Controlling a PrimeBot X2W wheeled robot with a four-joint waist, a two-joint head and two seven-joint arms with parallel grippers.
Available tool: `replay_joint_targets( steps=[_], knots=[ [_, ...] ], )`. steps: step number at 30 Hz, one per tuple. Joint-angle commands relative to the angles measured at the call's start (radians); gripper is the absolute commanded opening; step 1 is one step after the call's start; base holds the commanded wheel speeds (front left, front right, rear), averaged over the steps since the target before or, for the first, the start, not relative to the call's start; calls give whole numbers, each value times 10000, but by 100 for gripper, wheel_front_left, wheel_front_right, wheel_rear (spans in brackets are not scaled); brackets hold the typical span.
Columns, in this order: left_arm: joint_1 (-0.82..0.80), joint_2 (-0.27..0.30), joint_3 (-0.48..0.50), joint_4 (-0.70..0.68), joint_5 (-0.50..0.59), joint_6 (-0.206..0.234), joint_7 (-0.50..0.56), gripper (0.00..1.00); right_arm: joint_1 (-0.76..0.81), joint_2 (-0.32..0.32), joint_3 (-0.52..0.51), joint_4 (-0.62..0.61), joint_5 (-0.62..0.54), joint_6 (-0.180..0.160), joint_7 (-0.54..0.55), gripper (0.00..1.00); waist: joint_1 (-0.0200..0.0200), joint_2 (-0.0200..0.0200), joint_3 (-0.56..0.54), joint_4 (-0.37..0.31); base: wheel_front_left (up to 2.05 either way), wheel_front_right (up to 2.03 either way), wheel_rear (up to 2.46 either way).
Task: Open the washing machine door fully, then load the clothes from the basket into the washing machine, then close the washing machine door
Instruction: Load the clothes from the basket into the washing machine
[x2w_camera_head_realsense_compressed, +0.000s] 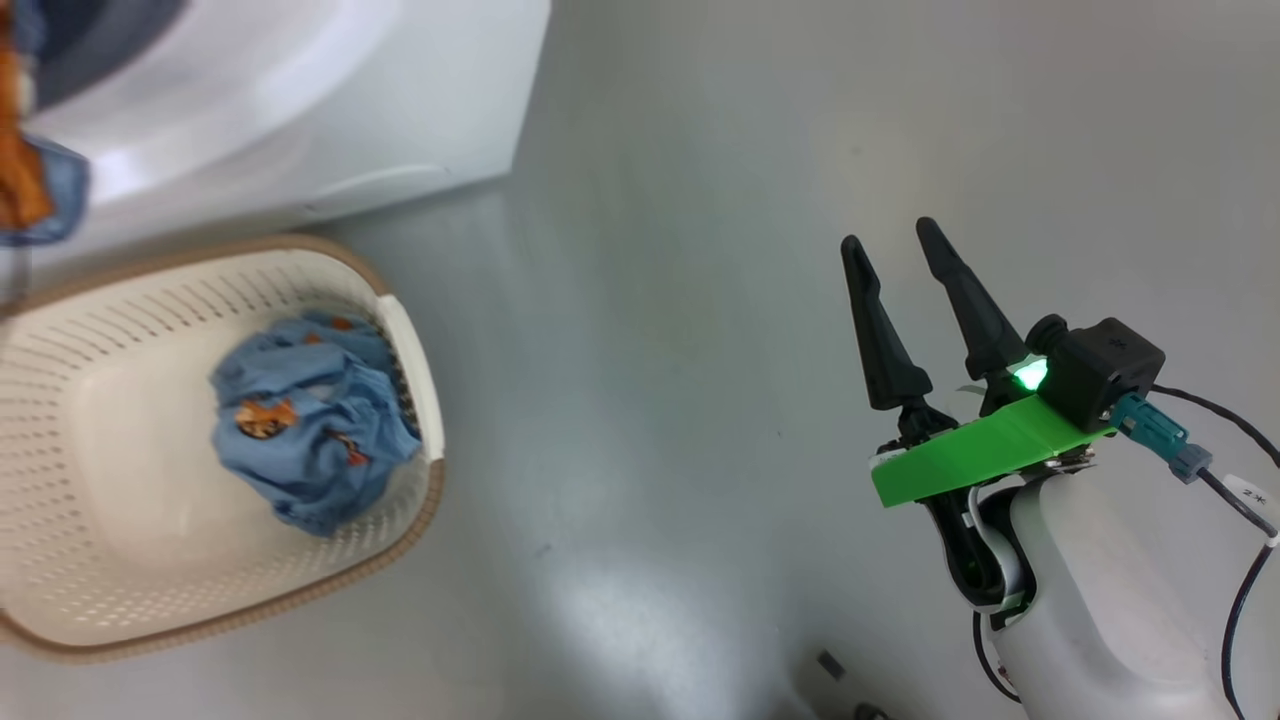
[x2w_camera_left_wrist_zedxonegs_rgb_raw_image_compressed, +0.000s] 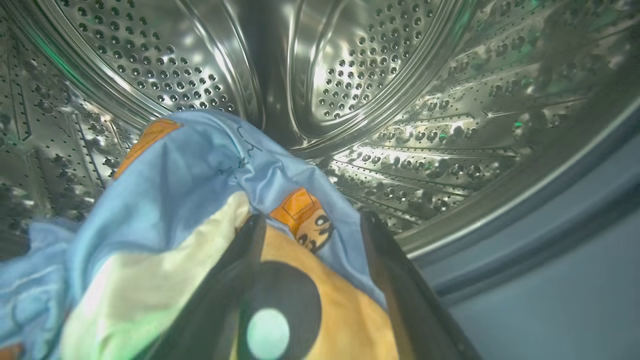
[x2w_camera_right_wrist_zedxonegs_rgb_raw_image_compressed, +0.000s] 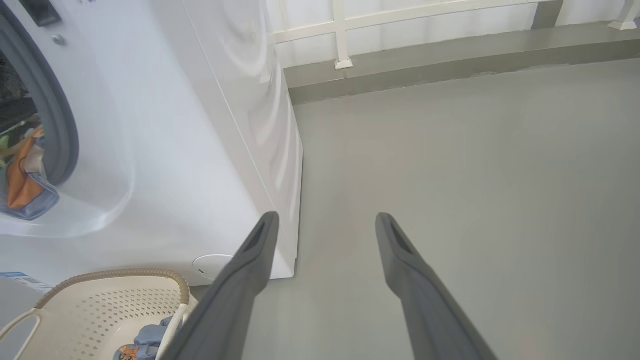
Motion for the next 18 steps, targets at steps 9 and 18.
replay_joint_targets(
  steps=[9,18],
  knots=[
    [1983,51,274,-908,-163,-21,-289,100,496,-303,134,87,117,44,-78,100,1,0,-1886,859,0,0,0],
    [4603,-416,1092,-2392,315,232,-294,100,929,-647,132,332,266,44,-78,100,1,0,-3237,1361,0,0,0]
  ],
)
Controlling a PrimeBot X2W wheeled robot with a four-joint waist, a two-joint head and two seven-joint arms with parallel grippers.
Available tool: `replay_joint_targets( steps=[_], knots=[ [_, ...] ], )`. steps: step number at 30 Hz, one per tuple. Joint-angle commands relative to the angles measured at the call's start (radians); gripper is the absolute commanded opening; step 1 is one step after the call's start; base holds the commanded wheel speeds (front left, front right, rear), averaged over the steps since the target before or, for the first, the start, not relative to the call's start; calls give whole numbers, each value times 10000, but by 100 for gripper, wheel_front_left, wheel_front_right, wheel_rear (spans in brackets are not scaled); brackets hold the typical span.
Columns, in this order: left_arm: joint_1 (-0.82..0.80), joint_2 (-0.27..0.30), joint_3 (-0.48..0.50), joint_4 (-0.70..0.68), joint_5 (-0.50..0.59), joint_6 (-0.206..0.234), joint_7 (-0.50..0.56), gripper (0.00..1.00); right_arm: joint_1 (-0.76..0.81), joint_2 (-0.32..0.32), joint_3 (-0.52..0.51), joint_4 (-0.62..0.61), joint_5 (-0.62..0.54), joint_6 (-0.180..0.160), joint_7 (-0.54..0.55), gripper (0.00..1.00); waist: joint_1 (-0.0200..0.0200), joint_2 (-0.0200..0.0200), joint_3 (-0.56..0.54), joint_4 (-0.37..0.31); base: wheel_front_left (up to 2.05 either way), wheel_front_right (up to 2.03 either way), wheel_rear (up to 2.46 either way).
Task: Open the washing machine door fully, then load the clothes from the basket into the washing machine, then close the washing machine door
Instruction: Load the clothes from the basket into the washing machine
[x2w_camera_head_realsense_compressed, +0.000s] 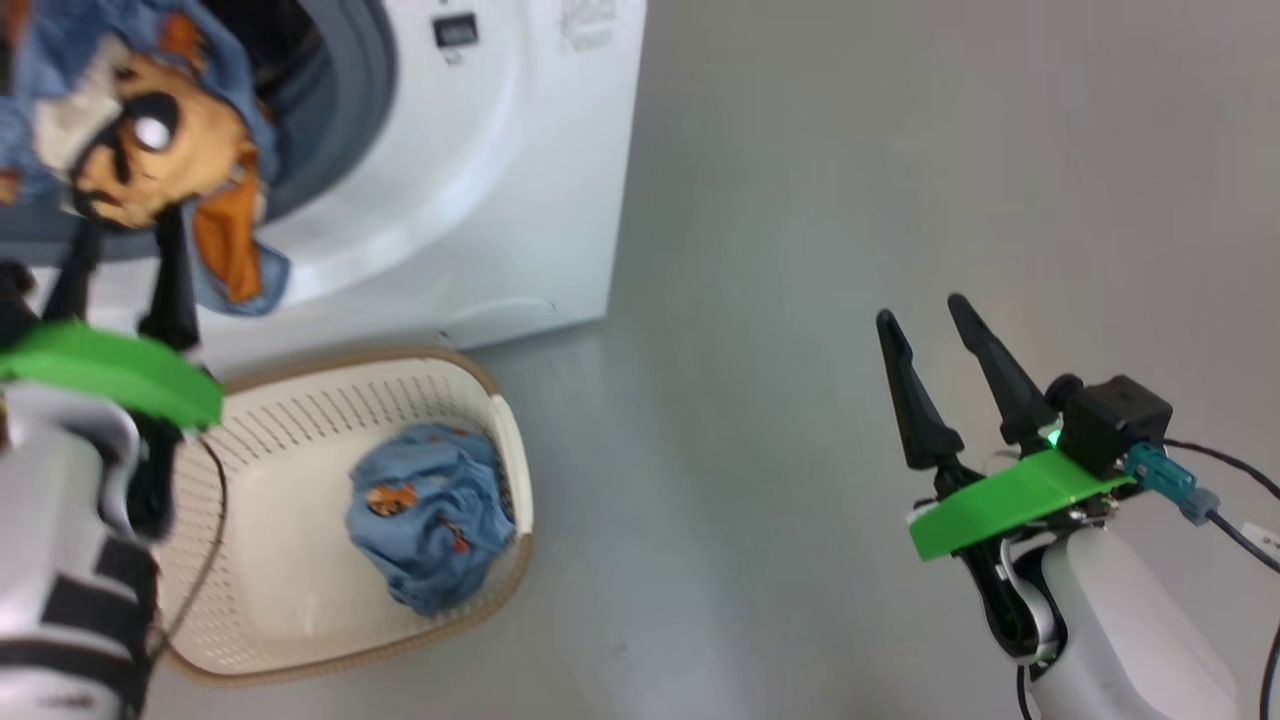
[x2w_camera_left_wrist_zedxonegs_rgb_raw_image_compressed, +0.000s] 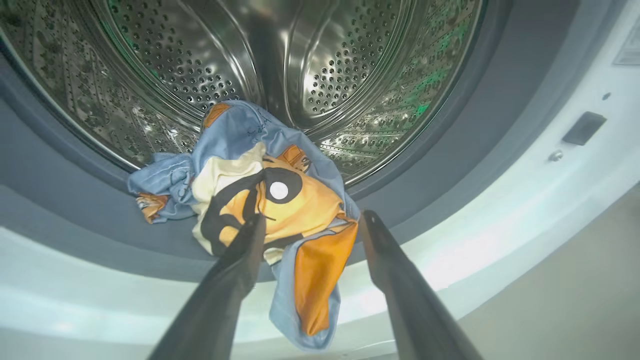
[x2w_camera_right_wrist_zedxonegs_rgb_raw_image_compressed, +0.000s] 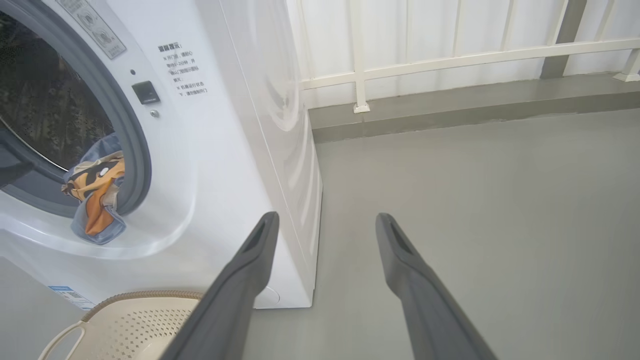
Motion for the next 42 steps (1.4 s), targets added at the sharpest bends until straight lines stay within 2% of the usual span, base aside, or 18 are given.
replay_joint_targets(
  steps=[1,18,24,32,42],
  knots=[
    [364,391,420,-469,167,112,-63,100,252,-108,145,-169,202,44,-78,100,2,-1,-895,527,0,0,0],
    [4357,-756,1761,-3412,1118,569,-64,100,1104,-539,64,113,469,44,-78,100,2,-1,-2579,1273,0,0,0],
    [5556,-947,2021,-4268,1670,899,-64,100,1369,-672,166,203,548,44,-78,100,2,-1,-3054,1434,0,0,0],
    [6516,-1263,2195,-5085,1889,1038,-64,100,1546,-808,287,277,680,44,-78,100,2,-1,-3401,1534,0,0,0],
    [6931,-1478,2051,-5199,1791,1071,-39,100,1569,-926,468,362,809,44,-78,100,2,-1,-3712,1473,0,0,0]
  ],
)
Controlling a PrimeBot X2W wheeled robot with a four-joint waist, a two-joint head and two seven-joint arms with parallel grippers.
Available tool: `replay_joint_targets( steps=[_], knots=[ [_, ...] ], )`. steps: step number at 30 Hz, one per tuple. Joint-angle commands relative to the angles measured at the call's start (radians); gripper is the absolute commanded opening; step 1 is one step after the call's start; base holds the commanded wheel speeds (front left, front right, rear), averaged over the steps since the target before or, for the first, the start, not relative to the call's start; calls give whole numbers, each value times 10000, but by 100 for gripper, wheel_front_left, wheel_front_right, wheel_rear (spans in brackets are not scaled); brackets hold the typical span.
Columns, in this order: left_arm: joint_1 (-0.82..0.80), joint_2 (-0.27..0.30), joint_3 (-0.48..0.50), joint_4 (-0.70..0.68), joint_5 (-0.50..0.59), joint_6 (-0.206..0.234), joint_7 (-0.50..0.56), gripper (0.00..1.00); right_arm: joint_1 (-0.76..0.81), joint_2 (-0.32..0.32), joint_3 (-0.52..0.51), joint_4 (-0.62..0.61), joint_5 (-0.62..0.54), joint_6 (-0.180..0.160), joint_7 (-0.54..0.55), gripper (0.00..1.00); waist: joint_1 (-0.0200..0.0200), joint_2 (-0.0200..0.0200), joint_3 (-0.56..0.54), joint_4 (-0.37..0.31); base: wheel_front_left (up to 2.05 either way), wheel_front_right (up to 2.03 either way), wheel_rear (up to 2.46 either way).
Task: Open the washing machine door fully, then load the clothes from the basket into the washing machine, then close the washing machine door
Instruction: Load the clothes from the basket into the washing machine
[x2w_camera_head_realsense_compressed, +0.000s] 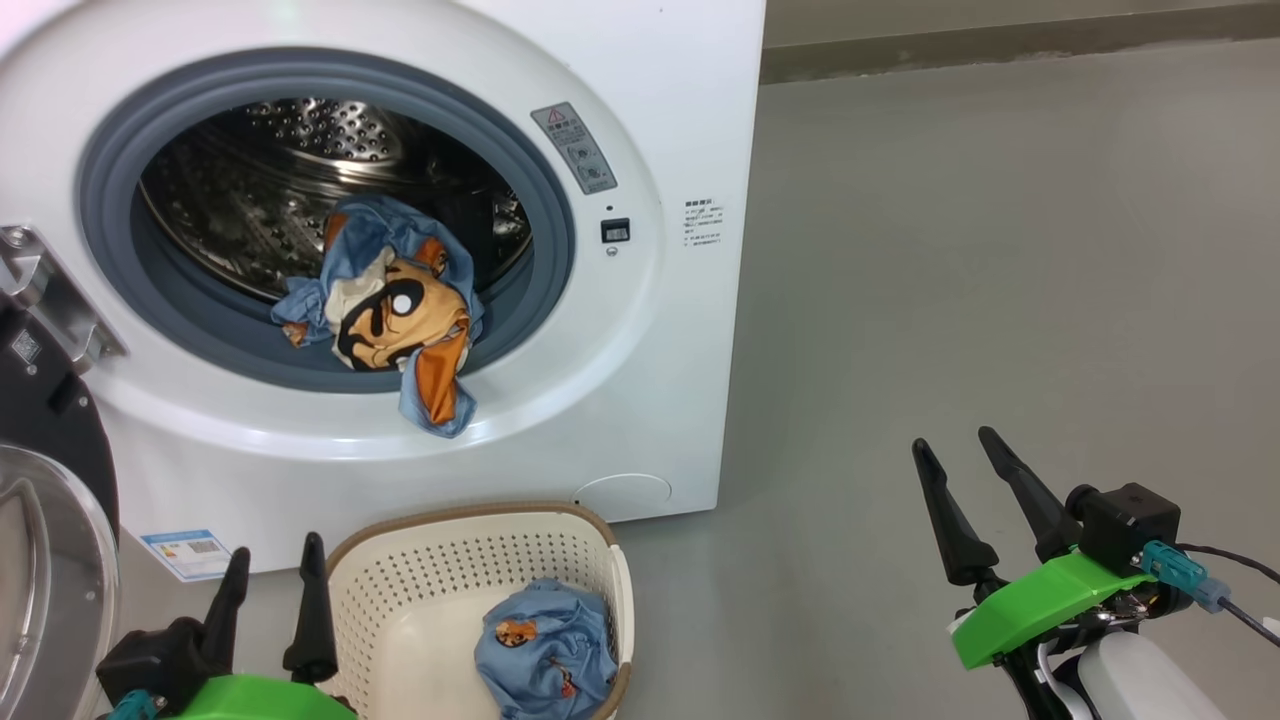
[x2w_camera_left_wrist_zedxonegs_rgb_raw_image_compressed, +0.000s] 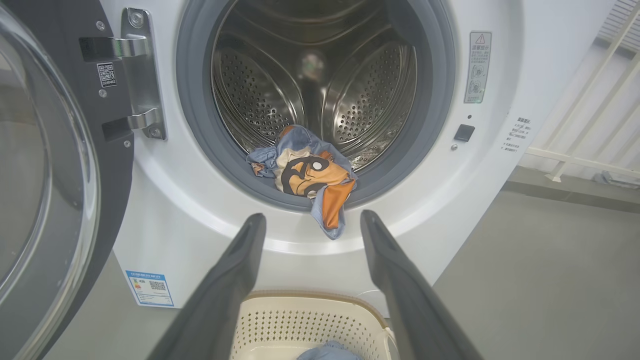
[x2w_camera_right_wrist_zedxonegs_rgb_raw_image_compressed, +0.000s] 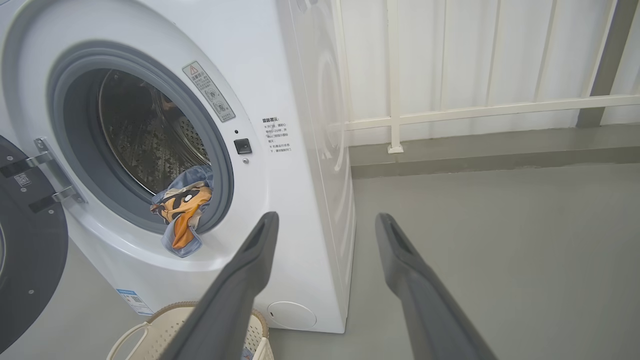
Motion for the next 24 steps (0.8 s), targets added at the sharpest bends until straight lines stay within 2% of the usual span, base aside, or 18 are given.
replay_joint_targets(
  steps=[1,24],
  knots=[
    [-219,182,304,-299,11,89,-31,100,-11,-138,191,-193,174,44,-78,100,0,0,-21,-12,0,0,0],
    [-540,370,193,-464,-119,185,155,100,-97,-29,97,-277,136,44,-78,100,0,0,311,-186,0,0,0]
  ],
)
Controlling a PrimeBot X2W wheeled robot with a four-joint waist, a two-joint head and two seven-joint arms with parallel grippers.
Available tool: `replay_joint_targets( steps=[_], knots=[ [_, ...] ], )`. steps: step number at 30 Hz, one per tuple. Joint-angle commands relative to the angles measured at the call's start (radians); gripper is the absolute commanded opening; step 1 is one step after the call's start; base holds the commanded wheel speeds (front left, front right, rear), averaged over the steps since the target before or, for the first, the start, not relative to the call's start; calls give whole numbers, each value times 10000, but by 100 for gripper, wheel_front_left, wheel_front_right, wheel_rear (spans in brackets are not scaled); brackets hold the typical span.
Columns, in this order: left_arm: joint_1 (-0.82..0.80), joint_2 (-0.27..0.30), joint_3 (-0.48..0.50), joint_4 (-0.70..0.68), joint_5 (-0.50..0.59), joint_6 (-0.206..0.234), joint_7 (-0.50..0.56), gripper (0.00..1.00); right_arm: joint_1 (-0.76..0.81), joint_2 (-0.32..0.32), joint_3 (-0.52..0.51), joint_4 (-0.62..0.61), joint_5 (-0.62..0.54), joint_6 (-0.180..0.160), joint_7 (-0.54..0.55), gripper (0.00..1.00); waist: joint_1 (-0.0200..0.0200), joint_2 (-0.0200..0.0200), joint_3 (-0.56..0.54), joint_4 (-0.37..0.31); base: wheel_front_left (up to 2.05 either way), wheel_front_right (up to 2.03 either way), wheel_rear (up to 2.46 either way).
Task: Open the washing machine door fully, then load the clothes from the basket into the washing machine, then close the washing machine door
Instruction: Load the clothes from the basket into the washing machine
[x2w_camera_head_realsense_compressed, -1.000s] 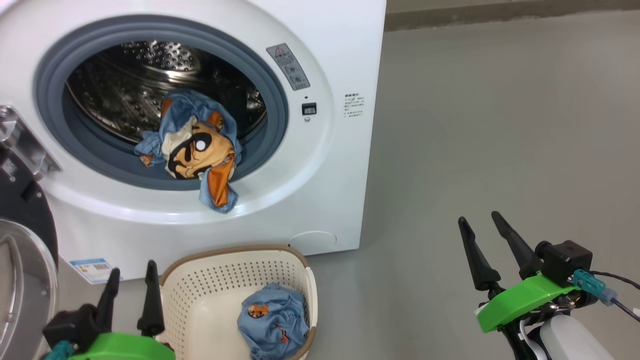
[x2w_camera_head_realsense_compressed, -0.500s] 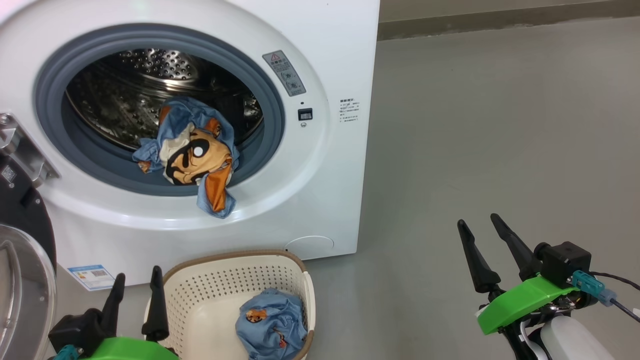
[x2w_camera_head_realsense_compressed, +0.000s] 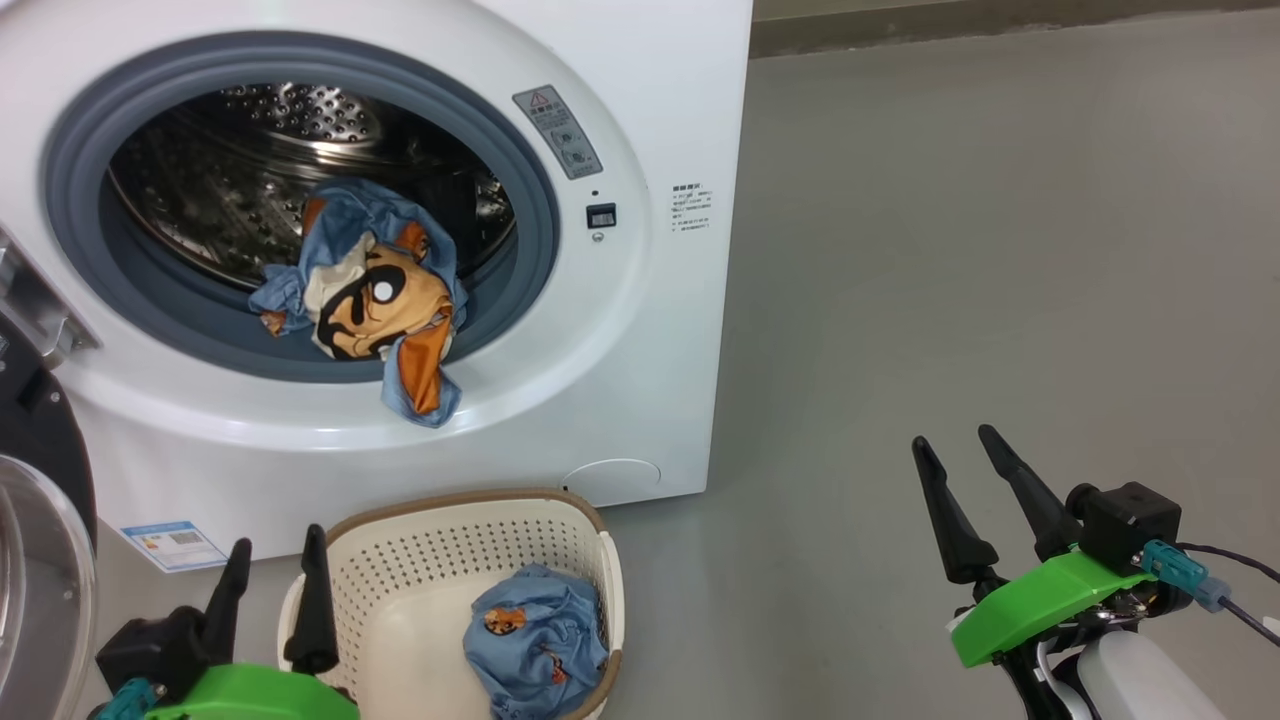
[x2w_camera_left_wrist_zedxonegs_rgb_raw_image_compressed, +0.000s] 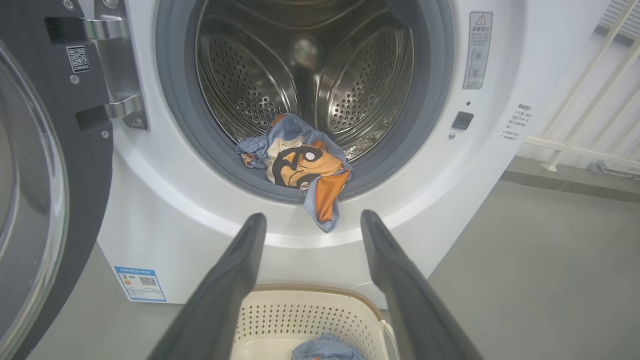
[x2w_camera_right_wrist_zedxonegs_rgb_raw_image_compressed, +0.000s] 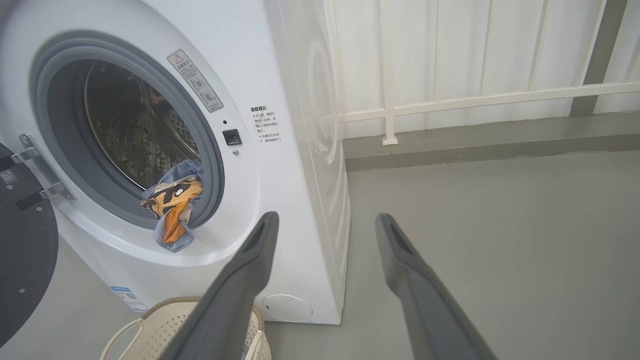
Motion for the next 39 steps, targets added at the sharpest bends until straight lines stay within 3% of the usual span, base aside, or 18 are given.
replay_joint_targets(
  steps=[1,19,39],
  knots=[
    [-510,273,302,-291,-65,97,39,100,-102,-21,98,-248,141,44,-80,100,0,-1,44,-38,0,0,0],
    [-2561,528,10,909,-119,-254,607,100,-544,60,132,-431,47,44,-80,100,0,-1,1031,-576,0,0,0],
    [-7363,1120,169,4801,-421,-798,942,100,-1272,498,-116,-963,-432,44,-80,100,0,-1,3797,-1508,0,0,0]
  ],
)
